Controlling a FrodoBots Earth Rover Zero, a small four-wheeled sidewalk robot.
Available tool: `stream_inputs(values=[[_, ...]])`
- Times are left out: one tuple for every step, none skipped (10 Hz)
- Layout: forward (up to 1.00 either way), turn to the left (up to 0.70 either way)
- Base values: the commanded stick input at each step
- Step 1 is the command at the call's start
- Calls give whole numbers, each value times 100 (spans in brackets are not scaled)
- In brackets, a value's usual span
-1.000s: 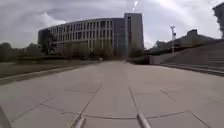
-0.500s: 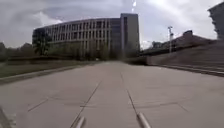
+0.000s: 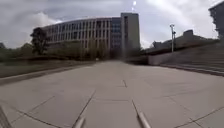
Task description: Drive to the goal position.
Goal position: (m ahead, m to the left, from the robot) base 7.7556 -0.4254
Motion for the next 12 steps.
stream_inputs(values=[[100, 0], [100, 0], [100, 0], [100, 0], [100, 0], [100, 0], [100, 0], [100, 0], [100, 0], [100, 0], [100, 0], [100, 0]])
